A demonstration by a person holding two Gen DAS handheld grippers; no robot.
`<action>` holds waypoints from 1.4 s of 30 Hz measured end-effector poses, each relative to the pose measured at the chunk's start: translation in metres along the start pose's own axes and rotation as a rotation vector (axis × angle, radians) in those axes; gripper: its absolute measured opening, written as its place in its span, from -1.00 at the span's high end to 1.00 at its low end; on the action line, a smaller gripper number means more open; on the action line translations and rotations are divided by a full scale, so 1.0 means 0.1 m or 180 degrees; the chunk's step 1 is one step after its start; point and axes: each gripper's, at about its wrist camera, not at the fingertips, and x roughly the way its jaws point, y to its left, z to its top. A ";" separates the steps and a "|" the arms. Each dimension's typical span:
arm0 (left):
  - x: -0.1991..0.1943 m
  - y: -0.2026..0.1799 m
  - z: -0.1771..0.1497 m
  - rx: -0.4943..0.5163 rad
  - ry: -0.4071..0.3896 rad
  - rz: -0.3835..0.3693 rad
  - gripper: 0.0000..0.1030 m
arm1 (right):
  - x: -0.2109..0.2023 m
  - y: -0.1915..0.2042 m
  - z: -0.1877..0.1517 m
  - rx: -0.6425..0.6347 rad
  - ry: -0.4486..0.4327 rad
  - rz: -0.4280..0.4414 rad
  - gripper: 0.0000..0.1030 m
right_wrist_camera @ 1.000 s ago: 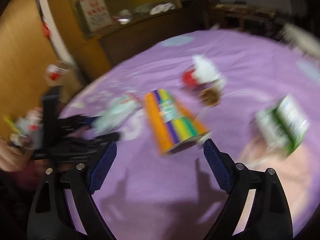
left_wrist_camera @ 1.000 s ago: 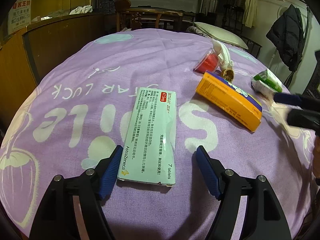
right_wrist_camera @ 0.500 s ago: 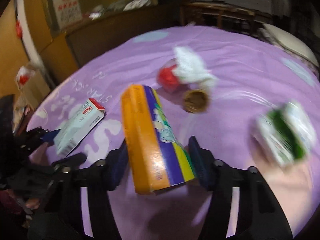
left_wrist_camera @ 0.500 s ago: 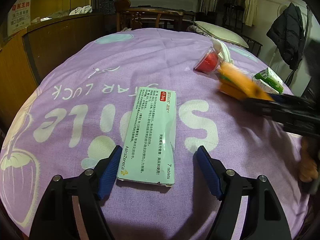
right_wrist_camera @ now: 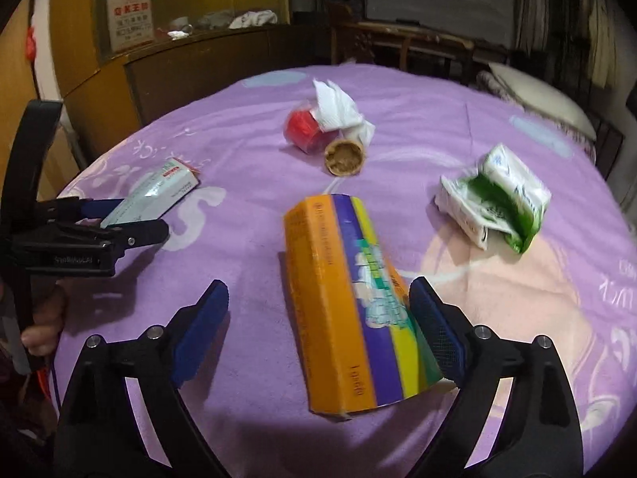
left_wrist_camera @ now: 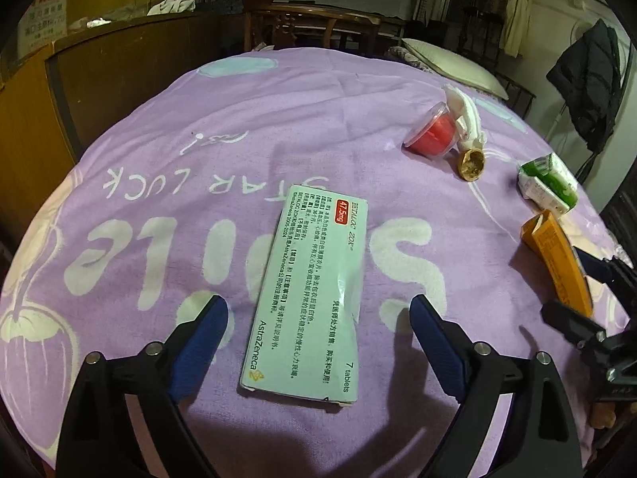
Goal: Collect trash
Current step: 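Carry the medicine box and orange box toward the red wastebasket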
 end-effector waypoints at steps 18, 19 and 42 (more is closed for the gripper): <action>-0.15 -0.31 -0.10 0.0282 -0.0141 0.0302 0.13 | 0.06 -0.01 -0.08 0.0346 0.0112 -0.0140 -0.11; -0.21 -0.31 -0.11 0.0280 -0.0167 0.0309 0.13 | 0.00 0.00 -0.10 0.0391 0.0053 -0.0147 -0.06; -2.24 -0.46 -0.42 0.0469 -0.1345 0.0824 0.13 | -1.46 0.66 -0.11 0.0401 -0.0807 0.0427 0.10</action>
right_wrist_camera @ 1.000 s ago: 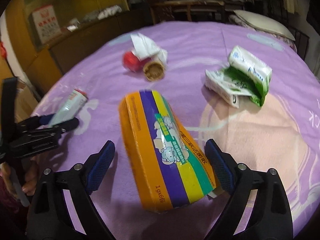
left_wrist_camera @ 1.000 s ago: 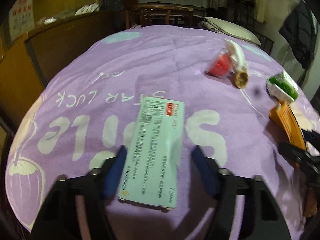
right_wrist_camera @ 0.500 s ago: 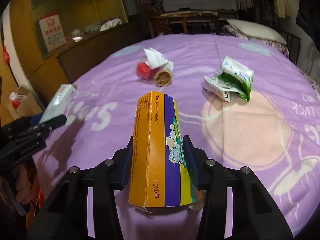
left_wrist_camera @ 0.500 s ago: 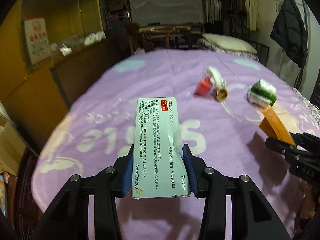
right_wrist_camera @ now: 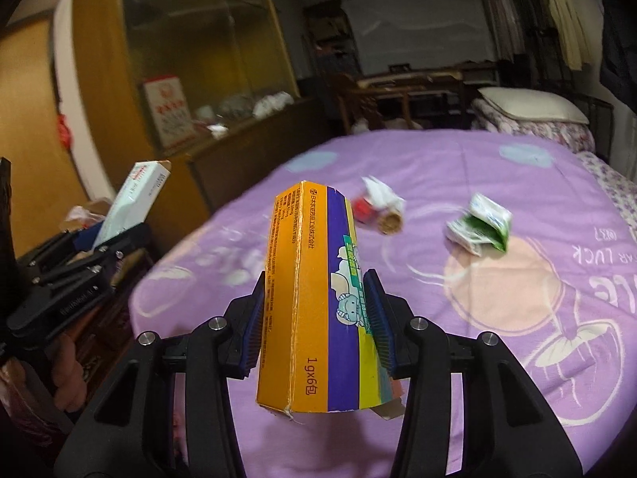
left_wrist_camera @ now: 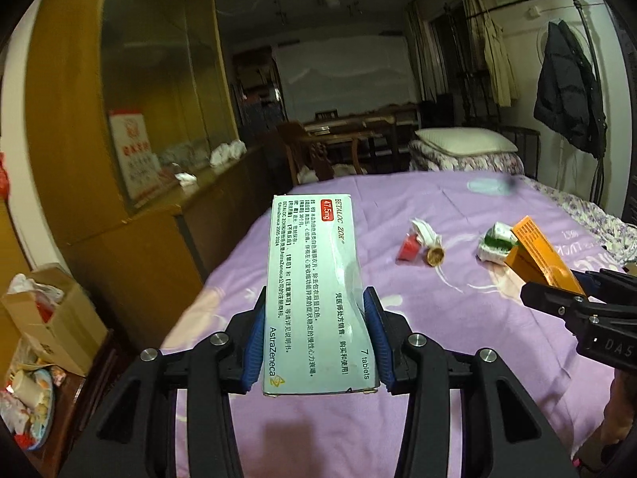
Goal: Collect trash
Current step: 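Carry the medicine box and orange box toward the red wastebasket, then open the left tool over the wastebasket while the right tool drops the orange box in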
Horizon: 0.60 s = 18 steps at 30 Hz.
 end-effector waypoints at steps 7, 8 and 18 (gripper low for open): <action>-0.55 0.35 -0.12 -0.0044 -0.0131 0.0183 0.13 | -0.28 0.41 -0.04 -0.0143 -0.0091 0.0247 0.10; -0.62 0.42 -0.15 -0.0056 -0.0132 0.0197 0.13 | -0.32 0.47 -0.06 -0.0162 -0.0093 0.0293 0.10; -0.74 1.45 -0.92 -0.0522 0.0585 0.0225 0.12 | -0.43 0.97 -0.19 -0.0324 0.0082 0.0633 0.10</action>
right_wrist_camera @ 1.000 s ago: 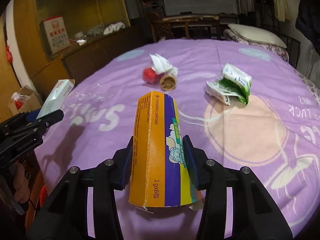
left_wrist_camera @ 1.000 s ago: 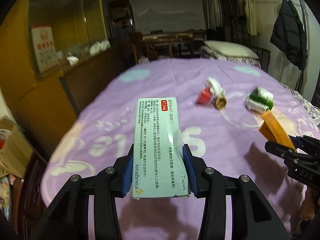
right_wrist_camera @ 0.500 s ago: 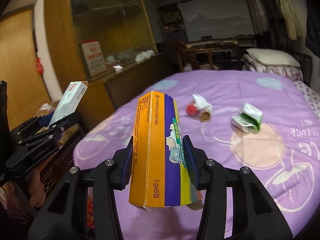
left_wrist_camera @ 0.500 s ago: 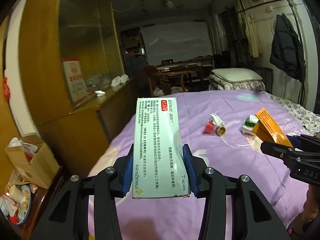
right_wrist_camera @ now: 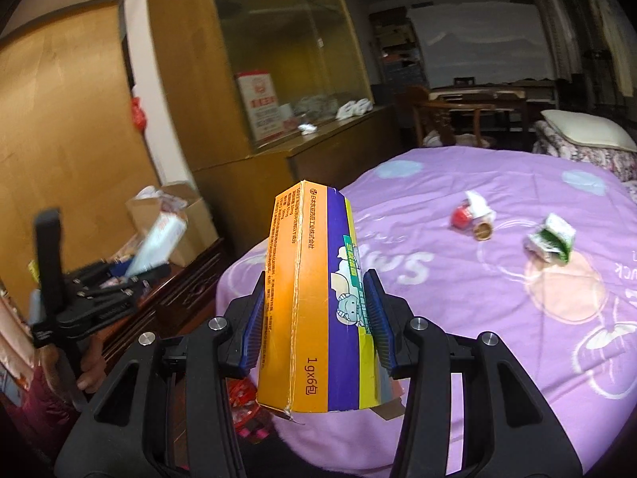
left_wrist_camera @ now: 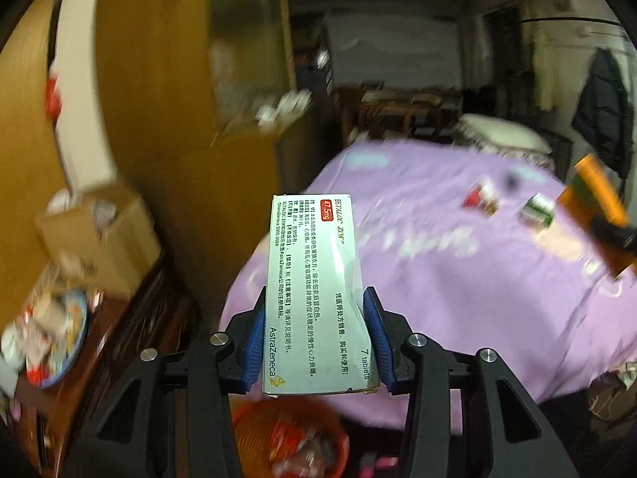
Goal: Collect trash
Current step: 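Open the left tool over the wastebasket while the right tool drops the orange box in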
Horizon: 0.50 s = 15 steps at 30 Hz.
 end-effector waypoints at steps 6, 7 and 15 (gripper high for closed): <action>0.53 0.65 -0.66 -0.0454 0.0771 -0.0029 0.11 | 0.36 0.31 -0.15 -0.0140 0.0342 0.0133 0.10; 0.62 0.69 -0.77 -0.0455 0.0900 -0.0062 0.07 | 0.43 0.36 -0.18 -0.0163 0.0418 0.0158 0.10; 0.73 1.06 -0.92 -0.0718 0.0940 0.0071 -0.82 | 0.95 0.78 -0.40 -0.0371 0.0920 0.0428 0.10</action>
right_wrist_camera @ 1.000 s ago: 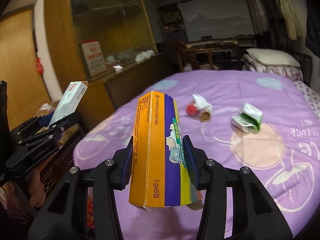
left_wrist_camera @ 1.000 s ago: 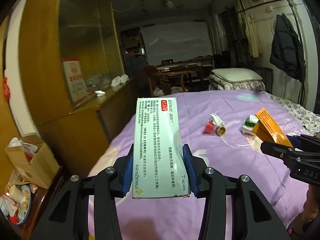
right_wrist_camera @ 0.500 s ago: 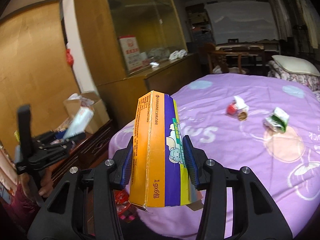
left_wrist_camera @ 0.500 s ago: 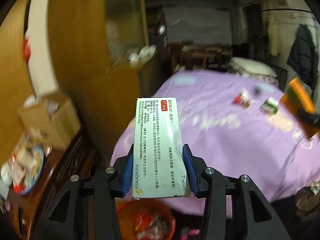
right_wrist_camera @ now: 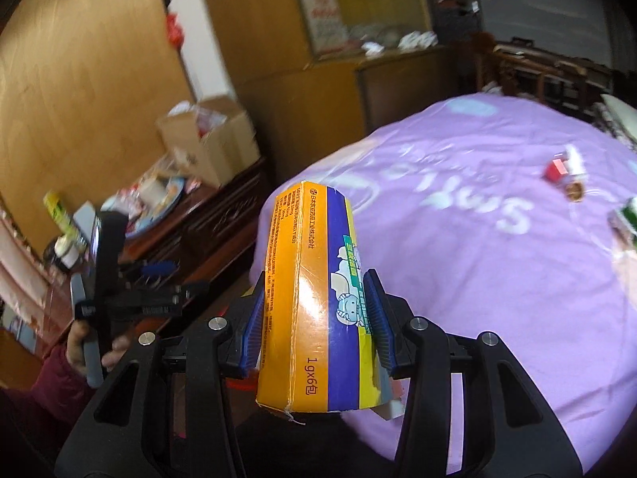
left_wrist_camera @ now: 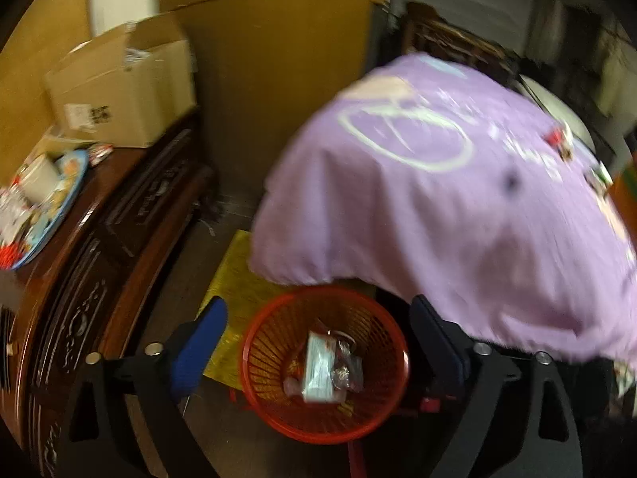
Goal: Collect trash
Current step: 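Open the left tool over the wastebasket while the right tool drops the orange box in, then move both open tools back over the bedspread toward the remaining trash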
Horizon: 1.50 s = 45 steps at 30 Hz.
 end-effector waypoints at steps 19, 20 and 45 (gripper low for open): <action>0.13 1.04 -0.19 -0.0649 -0.0096 0.0642 -0.89 | 1.59 1.07 -0.03 -0.0638 0.1070 0.0595 0.03; 0.15 1.05 -0.21 -0.0661 -0.0076 0.0650 -0.89 | 1.65 1.09 -0.04 -0.0659 0.1093 0.0594 0.02; -0.54 0.40 0.06 -0.0207 -0.0575 0.0415 -0.89 | 0.34 0.33 0.18 -0.0095 0.0072 -0.0058 -0.38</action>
